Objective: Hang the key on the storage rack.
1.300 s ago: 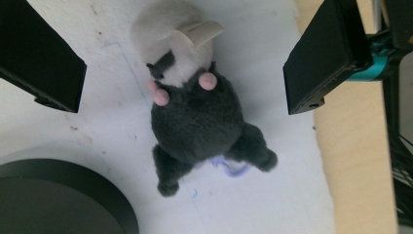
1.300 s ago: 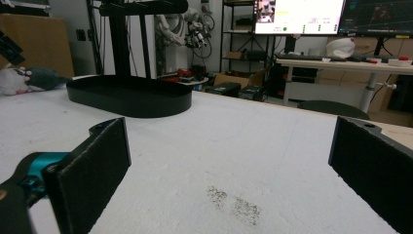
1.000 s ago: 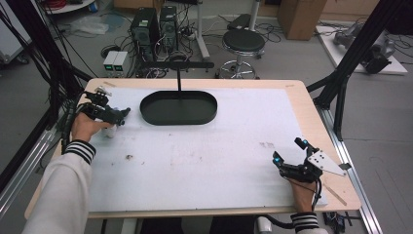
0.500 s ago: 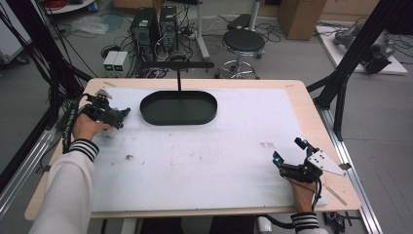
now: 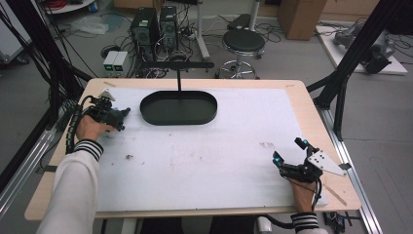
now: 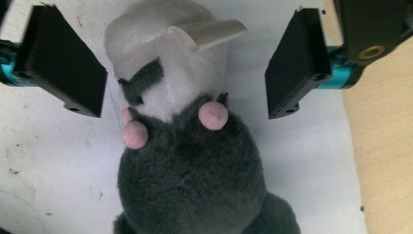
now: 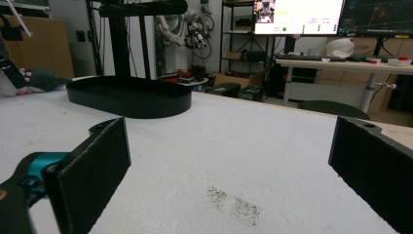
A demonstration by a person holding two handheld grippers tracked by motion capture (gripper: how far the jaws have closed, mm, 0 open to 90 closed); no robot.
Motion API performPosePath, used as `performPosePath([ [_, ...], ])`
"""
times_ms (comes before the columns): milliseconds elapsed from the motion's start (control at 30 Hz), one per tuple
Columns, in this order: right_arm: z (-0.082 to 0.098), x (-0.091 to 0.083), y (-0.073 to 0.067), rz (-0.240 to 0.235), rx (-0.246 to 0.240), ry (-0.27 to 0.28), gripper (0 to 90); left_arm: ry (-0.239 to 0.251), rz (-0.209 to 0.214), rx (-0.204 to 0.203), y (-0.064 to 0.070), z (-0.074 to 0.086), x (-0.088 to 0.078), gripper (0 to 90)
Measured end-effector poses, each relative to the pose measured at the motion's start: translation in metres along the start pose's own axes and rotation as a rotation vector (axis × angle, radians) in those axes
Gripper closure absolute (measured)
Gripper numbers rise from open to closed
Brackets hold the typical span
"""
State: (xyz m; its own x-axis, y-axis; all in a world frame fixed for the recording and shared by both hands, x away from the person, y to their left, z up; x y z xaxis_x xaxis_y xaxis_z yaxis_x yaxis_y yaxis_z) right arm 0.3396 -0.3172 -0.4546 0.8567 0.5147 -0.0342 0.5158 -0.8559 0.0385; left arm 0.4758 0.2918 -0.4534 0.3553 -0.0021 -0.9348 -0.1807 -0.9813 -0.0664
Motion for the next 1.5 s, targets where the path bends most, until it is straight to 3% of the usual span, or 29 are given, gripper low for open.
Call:
performPosePath([
  [233,0.0,0.0,0.0,0.0,0.001,-0.001,0.6,0.002,0.027,-0.021,0.001,0.001,-0.001,45.7],
  [500,0.0,0.0,0.0,0.001,0.0,0.003,0.6,-0.002,0.021,-0.044,0.0,0.002,-0.003,54.3],
  [633,0.0,0.0,0.0,0.002,0.004,0.0,0.6,0.015,0.055,-0.046,0.0,0.001,-0.005,55.1],
  [700,0.0,0.0,0.0,0.0,0.004,0.0,0.6,0.061,0.099,-0.058,0.0,-0.002,-0.013,55.2],
  [767,0.0,0.0,0.0,0.001,0.0,0.003,0.6,0.081,0.11,-0.061,0.0,-0.003,-0.017,55.2],
  [833,0.0,0.0,0.0,0.003,0.001,0.002,0.6,0.11,0.133,-0.038,-0.001,-0.004,-0.026,55.2],
  [1100,0.0,0.0,0.0,0.002,-0.001,0.003,0.6,0.181,0.143,0.017,0.001,-0.013,-0.049,55.2],
  [1333,0.0,0.0,0.0,0.002,-0.003,0.003,0.6,0.272,0.194,0.059,0.017,-0.026,-0.068,55.2],
  [1500,0.0,0.0,0.0,0.004,-0.003,0.003,0.6,0.347,0.236,0.114,0.03,-0.036,-0.085,55.2],
])
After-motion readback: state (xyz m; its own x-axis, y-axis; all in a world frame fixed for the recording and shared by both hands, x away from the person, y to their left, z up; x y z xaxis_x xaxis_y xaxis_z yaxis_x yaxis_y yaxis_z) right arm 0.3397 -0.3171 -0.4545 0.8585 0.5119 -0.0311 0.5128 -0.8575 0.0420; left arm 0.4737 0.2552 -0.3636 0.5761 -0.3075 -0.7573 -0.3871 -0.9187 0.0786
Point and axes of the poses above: each handheld gripper's, and its own axes: x roughly forward along the jaws, z roughly out of its underside, y roughly to its right, the point moved 6 cm from there along x, roughly forward along the jaws, and after that the axes turned 2 degrees about -x, right-handed, at the moved point
